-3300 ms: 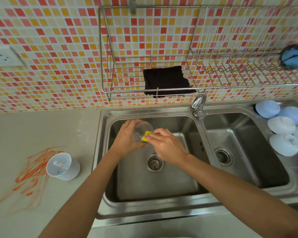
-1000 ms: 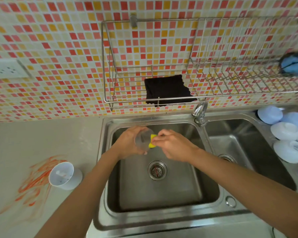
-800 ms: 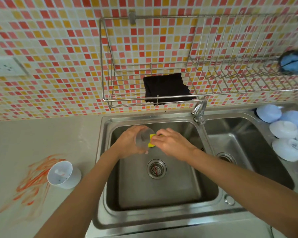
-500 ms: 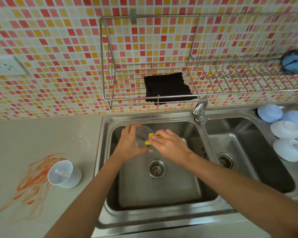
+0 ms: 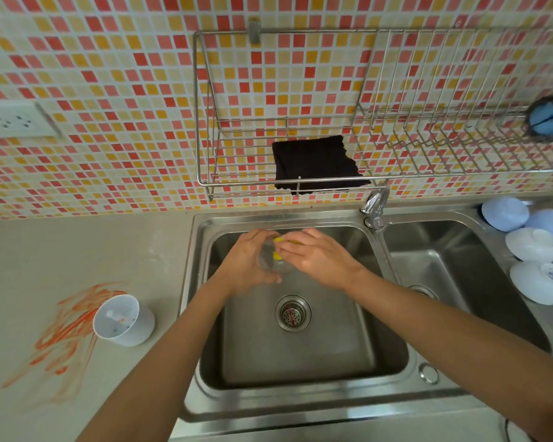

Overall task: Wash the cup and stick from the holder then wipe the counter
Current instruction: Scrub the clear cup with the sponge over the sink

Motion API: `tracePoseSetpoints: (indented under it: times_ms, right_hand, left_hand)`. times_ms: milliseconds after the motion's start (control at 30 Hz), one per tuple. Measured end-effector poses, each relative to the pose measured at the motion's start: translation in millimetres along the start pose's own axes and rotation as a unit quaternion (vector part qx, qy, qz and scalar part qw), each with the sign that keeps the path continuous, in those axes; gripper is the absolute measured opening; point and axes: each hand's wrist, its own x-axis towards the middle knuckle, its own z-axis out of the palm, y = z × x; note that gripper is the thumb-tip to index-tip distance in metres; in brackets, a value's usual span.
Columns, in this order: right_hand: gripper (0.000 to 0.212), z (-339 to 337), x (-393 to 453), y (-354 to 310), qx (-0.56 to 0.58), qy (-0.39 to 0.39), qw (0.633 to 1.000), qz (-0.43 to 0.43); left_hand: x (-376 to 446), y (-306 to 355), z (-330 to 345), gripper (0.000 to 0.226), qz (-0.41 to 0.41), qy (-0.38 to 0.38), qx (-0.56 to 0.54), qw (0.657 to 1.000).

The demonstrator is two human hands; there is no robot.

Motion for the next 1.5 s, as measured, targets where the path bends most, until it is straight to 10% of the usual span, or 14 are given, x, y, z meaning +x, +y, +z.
tracePoseSetpoints:
  times_ms: [233,433,667,833,1067,1500]
  right_hand:
    - [0.038,9,-11,-23,0.124,-0.104,0.985,0.064]
    - [0.032,3,-8,-21,0.029,0.011,0.995,0.097]
    - [0.028,19,-16,-54,0.297,-0.033,0.915,0.270]
    - [0.040,10,-15,-44,0.163,0.019,0.966,0.201]
    - [0.027,9,-15,-68,0.217,0.041,0.947,0.232]
    - [0.008,-68,41,-48,0.392,0.212,0.781,0.438]
  left_hand:
    - [-6,-6,8,0.087,0.017,-0.023,0.056,0.998]
    - [0,-2,3,0.086,0.031,0.012,0.052,0.998]
    - [-13,-13,8,0.079,0.034,0.014,0.086,0.996]
    - [-21,-14,6,0.083,0.010,0.031,0.070,0.997]
    - [-24,-22,-4,0.083,-0.011,0.039,0.069,0.997]
    - [-35,-18,-35,0.092,-0.087,0.059,-0.033,0.994]
